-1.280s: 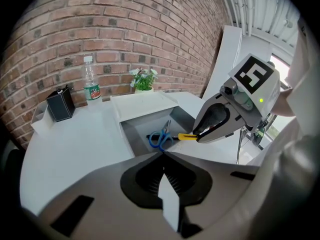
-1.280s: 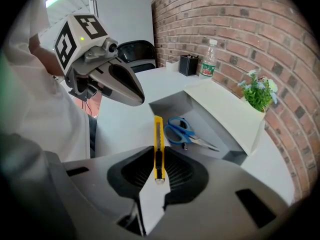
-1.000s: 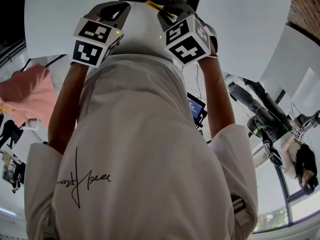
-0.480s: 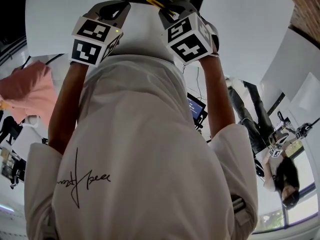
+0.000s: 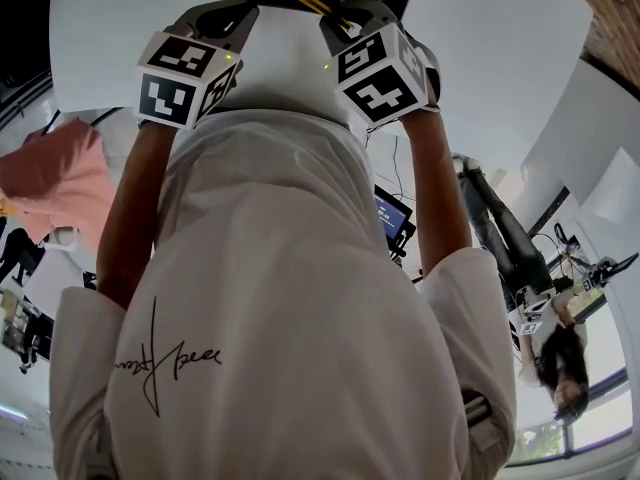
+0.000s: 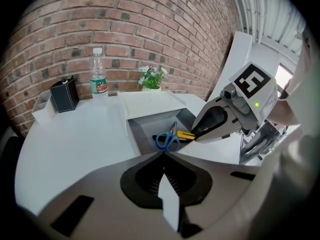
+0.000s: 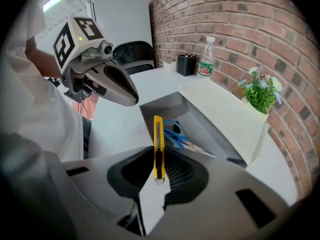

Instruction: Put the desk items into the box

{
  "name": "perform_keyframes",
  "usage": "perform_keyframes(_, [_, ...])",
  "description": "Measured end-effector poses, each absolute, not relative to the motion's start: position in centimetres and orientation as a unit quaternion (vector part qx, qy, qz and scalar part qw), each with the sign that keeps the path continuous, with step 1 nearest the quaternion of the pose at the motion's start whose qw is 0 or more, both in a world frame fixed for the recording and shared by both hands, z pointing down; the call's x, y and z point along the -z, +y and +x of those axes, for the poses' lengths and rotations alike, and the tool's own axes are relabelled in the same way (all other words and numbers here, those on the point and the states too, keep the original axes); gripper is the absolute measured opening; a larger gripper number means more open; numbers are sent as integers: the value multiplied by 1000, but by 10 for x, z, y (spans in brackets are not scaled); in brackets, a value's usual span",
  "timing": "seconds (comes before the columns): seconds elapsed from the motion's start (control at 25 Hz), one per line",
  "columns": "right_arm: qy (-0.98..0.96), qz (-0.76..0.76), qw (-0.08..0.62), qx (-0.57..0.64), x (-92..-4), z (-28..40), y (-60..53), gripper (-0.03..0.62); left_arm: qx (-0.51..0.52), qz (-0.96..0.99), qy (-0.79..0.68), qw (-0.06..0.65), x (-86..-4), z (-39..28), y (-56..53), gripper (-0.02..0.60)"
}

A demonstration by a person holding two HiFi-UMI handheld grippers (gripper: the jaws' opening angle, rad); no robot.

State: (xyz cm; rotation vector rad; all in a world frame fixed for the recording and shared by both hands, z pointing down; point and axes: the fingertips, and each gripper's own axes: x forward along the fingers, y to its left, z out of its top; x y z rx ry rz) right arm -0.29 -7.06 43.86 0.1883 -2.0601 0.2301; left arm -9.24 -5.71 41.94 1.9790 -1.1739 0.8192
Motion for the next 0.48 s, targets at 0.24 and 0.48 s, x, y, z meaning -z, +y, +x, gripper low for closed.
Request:
perform_keyframes(0.24, [-853,78,506,-98,-441,-3,-76,81,-317,762,-446,346,-422,-89,-58,6])
perform_keyframes(0.48, [-855,73,505,-98,-441,-6,-77,81,-320,758,-448,349,-425,-91,-57,6])
